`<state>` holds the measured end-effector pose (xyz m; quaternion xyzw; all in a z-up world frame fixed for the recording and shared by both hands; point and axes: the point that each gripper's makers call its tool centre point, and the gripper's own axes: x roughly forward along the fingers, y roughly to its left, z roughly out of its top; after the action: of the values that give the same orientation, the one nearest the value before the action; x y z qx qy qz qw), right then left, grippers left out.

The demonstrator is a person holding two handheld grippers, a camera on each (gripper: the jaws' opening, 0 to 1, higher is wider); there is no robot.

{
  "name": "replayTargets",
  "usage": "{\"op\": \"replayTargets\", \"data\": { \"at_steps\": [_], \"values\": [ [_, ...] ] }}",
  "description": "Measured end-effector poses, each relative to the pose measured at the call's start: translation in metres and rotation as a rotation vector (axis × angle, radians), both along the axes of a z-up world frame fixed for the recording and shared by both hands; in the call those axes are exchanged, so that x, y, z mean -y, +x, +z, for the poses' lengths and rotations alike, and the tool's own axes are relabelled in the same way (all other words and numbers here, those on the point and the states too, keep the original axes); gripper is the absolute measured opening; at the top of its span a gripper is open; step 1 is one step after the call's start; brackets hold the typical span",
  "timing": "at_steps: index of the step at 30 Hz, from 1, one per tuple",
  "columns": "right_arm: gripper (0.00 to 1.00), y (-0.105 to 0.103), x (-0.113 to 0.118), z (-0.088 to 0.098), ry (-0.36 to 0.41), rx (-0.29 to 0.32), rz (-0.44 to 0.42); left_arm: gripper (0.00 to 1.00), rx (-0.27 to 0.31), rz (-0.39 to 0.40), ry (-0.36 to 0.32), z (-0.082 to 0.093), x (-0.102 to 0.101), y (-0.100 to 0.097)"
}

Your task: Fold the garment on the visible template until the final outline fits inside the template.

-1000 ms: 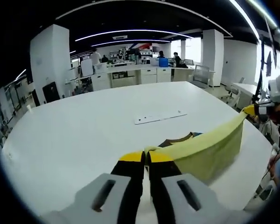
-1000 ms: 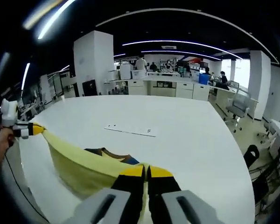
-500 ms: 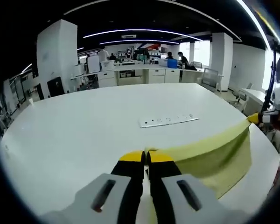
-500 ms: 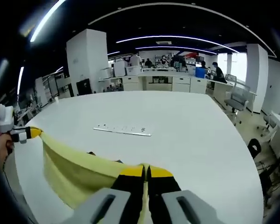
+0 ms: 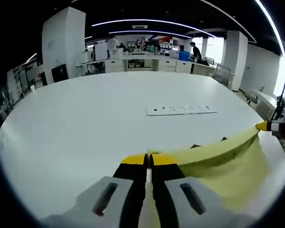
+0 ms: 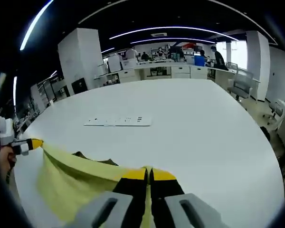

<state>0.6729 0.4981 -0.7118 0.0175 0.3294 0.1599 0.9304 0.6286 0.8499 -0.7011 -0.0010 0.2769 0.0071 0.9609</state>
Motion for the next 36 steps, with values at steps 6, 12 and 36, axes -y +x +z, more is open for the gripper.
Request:
{"op": "replayTargets", "data": {
  "at_steps": [6, 12, 36],
  "values": [
    [0.0, 0.005, 0.001, -0.025, 0.015, -0.05, 0.005, 0.0, -0.042, 0.018, -0.01, -0.031, -0.004, 0.002],
    [0.0, 0.006, 0.002, -0.042, 0.005, -0.082, 0.01, 0.0, -0.029, 0.001, 0.013, -0.043, -0.004, 0.008],
    [0.26, 0.003, -0.005, -0.04, -0.04, -0.023, 0.19, 0.29, 0.025, -0.209, -0.004, -0.05, -0.003, 0.001]
  ]
}}
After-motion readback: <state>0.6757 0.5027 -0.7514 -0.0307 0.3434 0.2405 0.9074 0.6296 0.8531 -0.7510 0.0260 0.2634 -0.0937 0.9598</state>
